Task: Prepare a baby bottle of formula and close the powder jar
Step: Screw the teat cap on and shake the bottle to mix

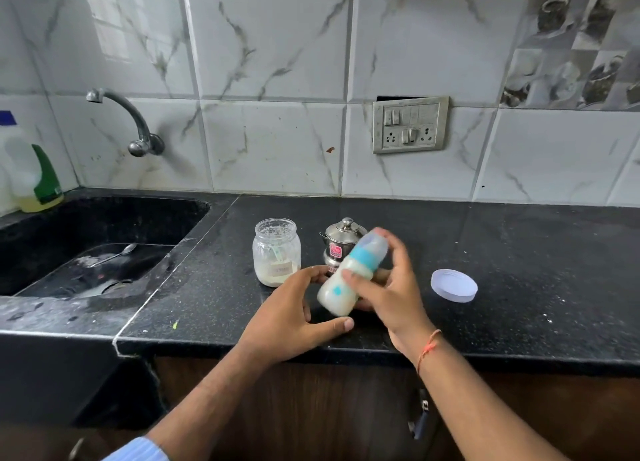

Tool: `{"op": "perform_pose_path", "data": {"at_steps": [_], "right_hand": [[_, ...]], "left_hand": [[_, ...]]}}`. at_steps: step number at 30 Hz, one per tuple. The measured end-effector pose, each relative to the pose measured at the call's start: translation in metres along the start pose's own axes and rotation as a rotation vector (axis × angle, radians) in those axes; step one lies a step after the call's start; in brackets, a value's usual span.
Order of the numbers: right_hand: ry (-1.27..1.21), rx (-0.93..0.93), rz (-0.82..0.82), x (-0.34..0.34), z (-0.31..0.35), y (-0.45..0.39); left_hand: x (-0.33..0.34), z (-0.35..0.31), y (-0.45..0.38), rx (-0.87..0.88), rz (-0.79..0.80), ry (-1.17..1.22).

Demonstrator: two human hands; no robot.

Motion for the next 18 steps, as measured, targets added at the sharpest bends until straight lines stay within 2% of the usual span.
{"op": "perform_pose_path", "data": {"at_steps": [3,4,6,7,8,10,11,13,14,16,18], "right_hand": [[-0.339,-0.066,-0.313,-0.019,0.006,-0.006],[-0.304,-0.05,-0.288,-0.017,0.007,-0.007],[-0.042,-0.012,-0.06,-0.004,0.004,-0.001],[-0.003,-0.021,-0.049,-0.002,0.002,0.0],[-0.054,-0.048,-0.126,-0.005,0.003,-0.002],[-0.285,-0.062,-0.283,-0.016,0.005,-0.005],[-0.273,-0.047,-0.262,-0.013,0.007,-0.007],[-0.04,-0.028,-0.063,0.0,0.003,-0.003],[0.015,-0.033,-0.043,0.004,-0.001,-0.003],[-0.121,-0.033,-0.135,0.002,0.001,-0.003],[-0.163,-0.011,-0.078,0.003,0.003,-0.005]], "left_hand": [[0.001,0.0,0.0,-0.004,-0.003,0.006],[0.001,0.001,0.0,-0.004,-0.01,0.006],[0.001,0.0,0.001,0.006,-0.014,0.011],[0.001,0.001,0.0,0.008,-0.016,0.014],[0.001,0.002,-0.001,0.005,-0.016,0.017],[0.003,0.003,-0.001,-0.005,-0.006,0.025],[0.002,0.002,-0.001,-0.008,-0.008,0.022],[0.001,0.002,-0.001,-0.006,-0.014,0.004],[0.001,0.002,-0.002,-0.007,-0.016,0.001],[0.002,0.003,-0.004,-0.029,0.002,0.055],[0.003,0.004,-0.005,-0.065,0.016,0.085]]}}
Point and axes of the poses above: each hand's wrist, its own y-axis away from the middle knuckle, its own x-axis out of the palm, z = x × y, the point moved 3 cm from there along -y, towards the middle knuckle, and after that the axes turned 4 degrees about x, right-handed, at the moved point
